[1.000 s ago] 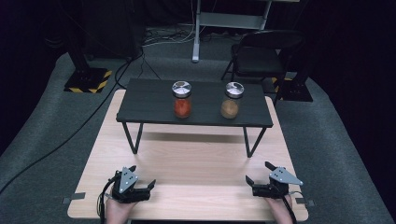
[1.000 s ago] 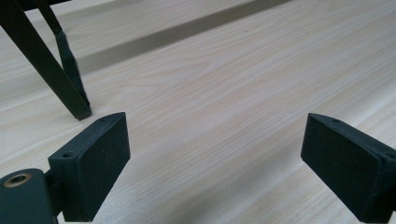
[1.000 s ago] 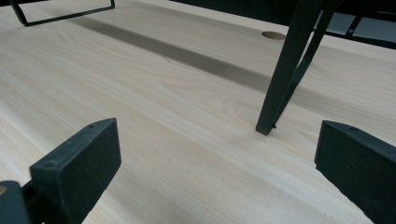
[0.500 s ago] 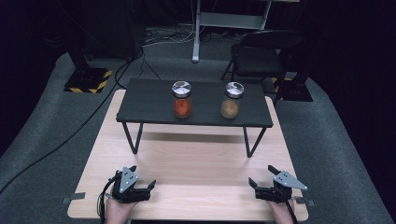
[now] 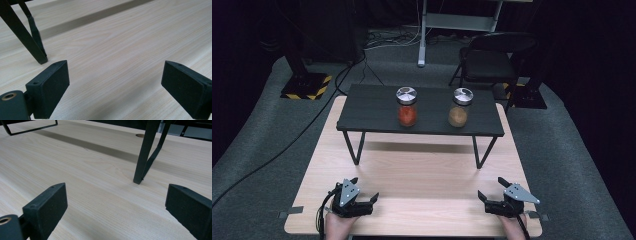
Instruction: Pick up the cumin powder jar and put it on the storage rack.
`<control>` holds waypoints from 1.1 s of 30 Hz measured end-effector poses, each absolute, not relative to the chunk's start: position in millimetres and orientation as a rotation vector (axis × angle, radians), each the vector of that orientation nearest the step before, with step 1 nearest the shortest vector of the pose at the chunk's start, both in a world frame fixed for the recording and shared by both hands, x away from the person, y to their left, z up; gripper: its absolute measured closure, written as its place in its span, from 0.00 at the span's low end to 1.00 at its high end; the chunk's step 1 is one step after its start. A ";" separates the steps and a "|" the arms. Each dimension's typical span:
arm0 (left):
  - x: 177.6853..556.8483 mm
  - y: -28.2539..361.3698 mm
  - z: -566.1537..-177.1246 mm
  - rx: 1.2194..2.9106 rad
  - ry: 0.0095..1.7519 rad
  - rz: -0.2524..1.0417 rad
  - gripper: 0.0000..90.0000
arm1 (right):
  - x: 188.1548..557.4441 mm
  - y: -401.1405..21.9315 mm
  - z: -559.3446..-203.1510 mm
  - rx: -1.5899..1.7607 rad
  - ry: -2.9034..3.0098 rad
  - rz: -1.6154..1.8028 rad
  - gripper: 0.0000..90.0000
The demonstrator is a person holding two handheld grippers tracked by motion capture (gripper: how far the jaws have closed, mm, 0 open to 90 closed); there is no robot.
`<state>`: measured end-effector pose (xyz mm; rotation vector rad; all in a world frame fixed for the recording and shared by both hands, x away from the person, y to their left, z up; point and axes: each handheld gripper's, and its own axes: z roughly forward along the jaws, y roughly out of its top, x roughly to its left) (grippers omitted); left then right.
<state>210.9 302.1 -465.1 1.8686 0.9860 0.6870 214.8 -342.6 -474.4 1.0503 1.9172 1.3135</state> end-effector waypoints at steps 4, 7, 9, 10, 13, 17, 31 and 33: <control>210.6 301.9 -465.3 1.868 0.985 0.689 0.09 | 215.3 -342.6 -474.1 1.051 1.920 1.312 0.04; 210.1 301.0 -465.2 1.870 0.985 0.695 0.09 | 215.2 -342.5 -474.1 1.051 1.919 1.312 0.04; 210.2 300.9 -465.1 1.870 0.986 0.694 0.09 | 215.8 -342.5 -473.8 1.051 1.922 1.310 0.04; 210.2 300.9 -465.1 1.870 0.986 0.694 0.09 | 215.8 -342.3 -473.7 1.052 1.922 1.309 0.04; 210.8 301.1 -465.0 1.870 0.990 0.689 0.09 | 215.5 -342.2 -473.7 1.053 1.921 1.309 0.04; 210.3 301.1 -465.2 1.869 0.987 0.693 0.09 | 215.4 -342.1 -473.8 1.052 1.921 1.309 0.04; 209.7 300.6 -465.1 1.870 0.987 0.695 0.09 | 215.0 -342.7 -474.4 1.055 1.915 1.315 0.04; 209.8 300.7 -465.1 1.870 0.987 0.694 0.09 | 215.0 -342.9 -474.3 1.057 1.915 1.316 0.04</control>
